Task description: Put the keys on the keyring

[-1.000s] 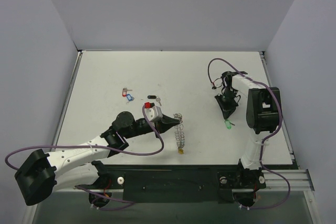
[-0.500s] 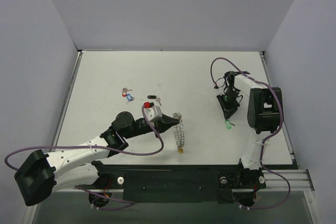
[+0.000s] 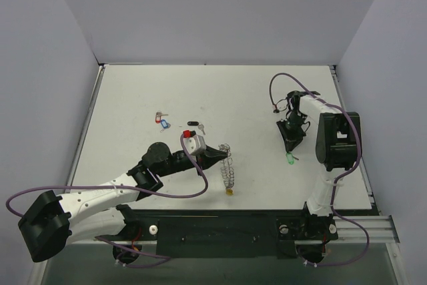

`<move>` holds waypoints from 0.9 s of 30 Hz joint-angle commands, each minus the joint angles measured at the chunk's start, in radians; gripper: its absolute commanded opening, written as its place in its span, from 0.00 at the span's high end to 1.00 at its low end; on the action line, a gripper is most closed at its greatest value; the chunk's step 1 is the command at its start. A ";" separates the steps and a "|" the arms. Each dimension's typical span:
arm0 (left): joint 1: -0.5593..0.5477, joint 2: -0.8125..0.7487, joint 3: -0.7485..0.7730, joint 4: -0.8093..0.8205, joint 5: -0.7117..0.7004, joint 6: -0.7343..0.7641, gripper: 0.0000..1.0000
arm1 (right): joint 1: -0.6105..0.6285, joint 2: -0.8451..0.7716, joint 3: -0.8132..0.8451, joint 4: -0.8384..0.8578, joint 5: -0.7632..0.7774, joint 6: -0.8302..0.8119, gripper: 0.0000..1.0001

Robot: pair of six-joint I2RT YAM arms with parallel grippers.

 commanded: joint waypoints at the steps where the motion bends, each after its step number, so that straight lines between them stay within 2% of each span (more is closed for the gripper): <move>1: 0.002 -0.029 0.010 0.056 -0.007 0.007 1.00 | -0.013 -0.064 -0.017 -0.055 -0.012 0.001 0.89; 27: 0.002 -0.032 0.007 0.053 -0.013 0.009 1.00 | -0.028 -0.086 -0.040 -0.055 -0.037 0.005 0.90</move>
